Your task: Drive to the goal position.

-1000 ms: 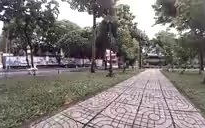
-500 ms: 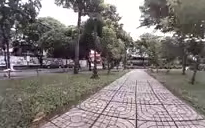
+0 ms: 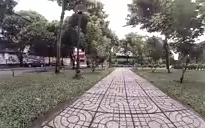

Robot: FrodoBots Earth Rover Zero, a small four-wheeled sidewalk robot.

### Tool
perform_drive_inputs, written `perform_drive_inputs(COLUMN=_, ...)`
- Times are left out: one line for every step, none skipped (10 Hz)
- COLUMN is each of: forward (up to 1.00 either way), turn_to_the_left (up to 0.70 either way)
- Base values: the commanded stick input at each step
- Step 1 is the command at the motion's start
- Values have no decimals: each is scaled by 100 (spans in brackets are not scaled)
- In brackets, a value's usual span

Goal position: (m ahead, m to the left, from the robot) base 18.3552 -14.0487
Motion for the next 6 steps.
perform_drive_inputs(forward=100, turn_to_the_left=-8)
perform_drive_inputs(forward=100, turn_to_the_left=0)
perform_drive_inputs(forward=100, turn_to_the_left=0)
perform_drive_inputs(forward=100, turn_to_the_left=0)
perform_drive_inputs(forward=100, turn_to_the_left=0)
perform_drive_inputs(forward=100, turn_to_the_left=0)
